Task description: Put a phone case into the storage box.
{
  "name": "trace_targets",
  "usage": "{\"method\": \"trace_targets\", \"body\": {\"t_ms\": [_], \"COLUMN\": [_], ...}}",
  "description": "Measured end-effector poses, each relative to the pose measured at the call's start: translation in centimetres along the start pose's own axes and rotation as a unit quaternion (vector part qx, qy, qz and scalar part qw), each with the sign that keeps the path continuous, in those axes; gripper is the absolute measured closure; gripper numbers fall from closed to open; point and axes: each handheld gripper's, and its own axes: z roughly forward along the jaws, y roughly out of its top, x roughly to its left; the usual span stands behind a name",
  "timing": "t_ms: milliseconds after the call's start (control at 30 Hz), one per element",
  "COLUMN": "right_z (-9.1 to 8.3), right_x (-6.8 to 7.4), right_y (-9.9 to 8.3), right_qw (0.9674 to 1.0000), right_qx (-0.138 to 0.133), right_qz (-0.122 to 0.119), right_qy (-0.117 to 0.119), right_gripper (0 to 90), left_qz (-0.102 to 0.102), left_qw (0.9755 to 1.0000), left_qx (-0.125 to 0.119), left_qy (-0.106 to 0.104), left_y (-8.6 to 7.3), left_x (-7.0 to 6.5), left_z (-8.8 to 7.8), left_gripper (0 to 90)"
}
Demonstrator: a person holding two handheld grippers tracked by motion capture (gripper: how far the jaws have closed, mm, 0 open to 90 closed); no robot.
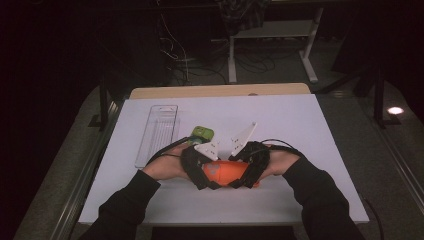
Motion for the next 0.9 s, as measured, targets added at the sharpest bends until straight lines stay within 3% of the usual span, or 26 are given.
{"method": "trace_targets", "body": {"t_ms": [200, 267, 300, 367, 433, 567, 633, 667, 767, 833, 867, 900], "right_z": [-0.9, -1.4, -2.0, -2.4, -2.5, -3.3, -3.9, -3.9, -4.5, -4.7, -5.0, -5.2], "right_x": [-0.2, -0.3, -0.2, -0.3, -0.5, -0.8, -1.0, -1.0, -1.1, -1.1, -1.0, -1.1], "right_y": [-0.2, -0.4, -0.5, -0.6, -0.7, -1.3, -2.0, -2.0, -2.9, -3.2, -3.5, -3.7], "right_qw": [0.9999, 0.9996, 0.9988, 0.9979, 0.9976, 0.9948, 0.9915, 0.9915, 0.9856, 0.9842, 0.9798, 0.9783], "right_qx": [-0.010, -0.019, -0.024, -0.034, -0.046, -0.059, -0.069, -0.069, -0.078, -0.080, -0.090, -0.093], "right_qz": [0.013, 0.016, 0.036, 0.045, 0.034, 0.054, 0.079, 0.079, 0.110, 0.114, 0.134, 0.136], "right_qy": [-0.004, -0.013, -0.022, -0.032, -0.039, -0.063, -0.077, -0.077, -0.102, -0.109, -0.119, -0.125], "right_gripper": [9.3, 9.4, 7.5, 7.2, 7.2, 6.3, 6.3, 6.3, 6.3, 6.2, 6.2, 6.2], "left_qz": [-0.005, -0.012, -0.012, -0.017, -0.023, -0.035, -0.049, -0.049, -0.056, -0.068, -0.067, -0.071], "left_qw": [0.9999, 0.9997, 0.9997, 0.9995, 0.9991, 0.9982, 0.9966, 0.9966, 0.9951, 0.9939, 0.9937, 0.9932], "left_qx": [-0.003, -0.010, -0.007, -0.007, -0.008, -0.010, -0.014, -0.014, -0.010, -0.010, -0.009, -0.008], "left_qy": [0.011, 0.017, 0.020, 0.027, 0.034, 0.048, 0.066, 0.066, 0.081, 0.087, 0.089, 0.092], "left_y": [-0.1, -0.2, -0.2, -0.3, -0.4, -0.7, -0.7, -0.7, -0.6, -0.6, -0.6, -0.6], "left_x": [0.2, 0.2, 0.2, 0.3, 0.4, 0.5, 0.3, 0.3, 0.2, 0.2, 0.2, 0.2], "left_z": [-0.4, -0.5, -0.6, -0.8, -0.9, -1.0, -1.0, -1.0, -1.0, -0.9, -0.9, -0.9], "left_gripper": [16.2, 16.3, 16.3, 16.3, 16.3, 16.2, 16.3, 16.2, 16.2, 16.2, 16.2, 16.2]}}
